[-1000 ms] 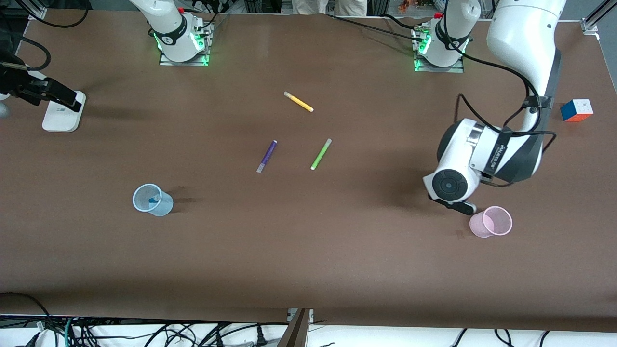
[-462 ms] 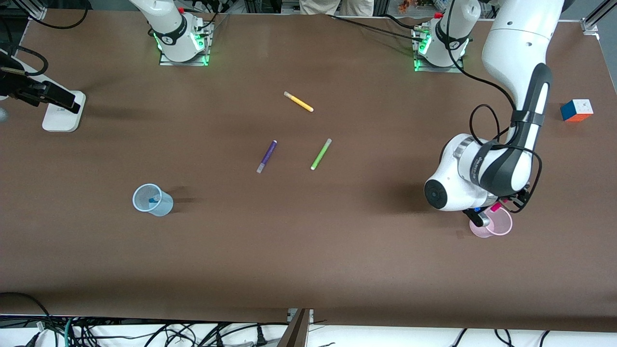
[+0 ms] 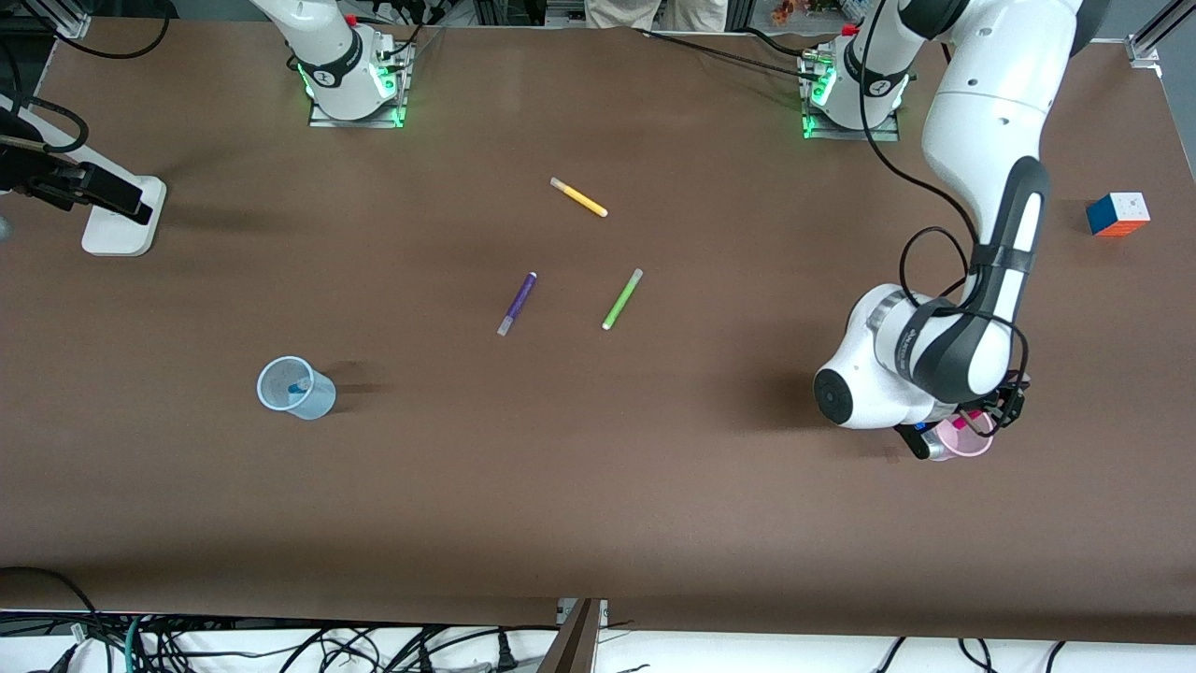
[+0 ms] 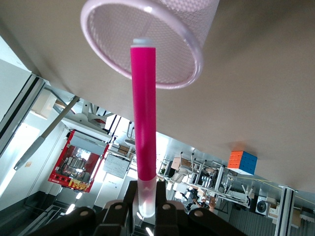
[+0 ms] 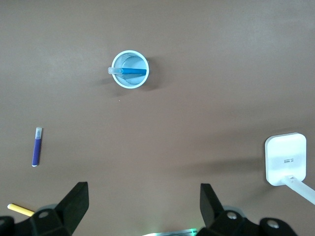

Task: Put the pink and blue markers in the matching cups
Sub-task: 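Lower the pink marker into the pink cup and open the left gripper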

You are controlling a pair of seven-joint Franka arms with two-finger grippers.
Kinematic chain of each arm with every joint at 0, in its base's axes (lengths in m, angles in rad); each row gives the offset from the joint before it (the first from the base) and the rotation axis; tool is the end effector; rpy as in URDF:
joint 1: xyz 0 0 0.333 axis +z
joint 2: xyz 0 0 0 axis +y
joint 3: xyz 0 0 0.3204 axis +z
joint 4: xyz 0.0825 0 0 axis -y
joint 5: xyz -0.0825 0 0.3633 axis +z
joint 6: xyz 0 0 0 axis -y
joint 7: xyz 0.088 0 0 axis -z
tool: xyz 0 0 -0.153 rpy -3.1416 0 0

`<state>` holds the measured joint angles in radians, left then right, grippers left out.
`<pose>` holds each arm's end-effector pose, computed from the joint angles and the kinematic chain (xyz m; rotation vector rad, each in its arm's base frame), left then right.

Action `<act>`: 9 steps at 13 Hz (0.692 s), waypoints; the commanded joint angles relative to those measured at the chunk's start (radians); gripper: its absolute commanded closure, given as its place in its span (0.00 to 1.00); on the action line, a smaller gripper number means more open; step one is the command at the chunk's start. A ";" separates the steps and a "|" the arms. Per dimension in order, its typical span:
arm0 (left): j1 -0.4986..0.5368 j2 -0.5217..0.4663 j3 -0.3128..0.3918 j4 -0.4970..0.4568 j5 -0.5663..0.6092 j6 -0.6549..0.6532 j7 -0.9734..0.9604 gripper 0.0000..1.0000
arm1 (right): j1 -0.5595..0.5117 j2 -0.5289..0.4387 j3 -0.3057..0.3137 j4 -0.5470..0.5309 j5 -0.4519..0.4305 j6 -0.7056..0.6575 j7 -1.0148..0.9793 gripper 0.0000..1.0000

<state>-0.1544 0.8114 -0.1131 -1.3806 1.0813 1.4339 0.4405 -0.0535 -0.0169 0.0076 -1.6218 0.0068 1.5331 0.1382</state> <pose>0.6563 -0.0145 0.2388 -1.8105 0.9910 0.8911 0.5193 -0.0228 0.5659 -3.1229 0.2883 0.1130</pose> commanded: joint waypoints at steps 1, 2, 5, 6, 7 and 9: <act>-0.016 0.028 0.012 0.054 0.020 -0.029 0.038 0.34 | -0.005 0.012 0.003 0.029 -0.002 -0.018 0.011 0.00; -0.022 0.026 0.012 0.054 0.022 -0.033 0.026 0.00 | -0.005 0.012 0.003 0.029 -0.002 -0.016 0.012 0.00; -0.020 0.000 0.010 0.057 0.014 -0.046 0.029 0.00 | -0.003 0.012 0.005 0.029 -0.002 -0.016 0.012 0.00; -0.019 -0.005 0.003 0.063 0.000 -0.068 0.030 0.00 | -0.003 0.012 0.003 0.029 -0.002 -0.016 0.012 0.00; -0.017 -0.024 0.003 0.083 -0.047 -0.087 0.030 0.00 | -0.003 0.012 0.003 0.029 -0.004 -0.014 0.011 0.00; -0.010 -0.070 0.010 0.124 -0.191 -0.095 0.026 0.00 | -0.005 0.012 0.003 0.029 -0.004 -0.013 0.009 0.00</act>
<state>-0.1684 0.7950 -0.1083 -1.2967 0.9956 1.3626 0.4406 -0.0536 -0.0166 0.0076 -1.6206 0.0068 1.5332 0.1382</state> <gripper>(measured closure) 0.048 0.000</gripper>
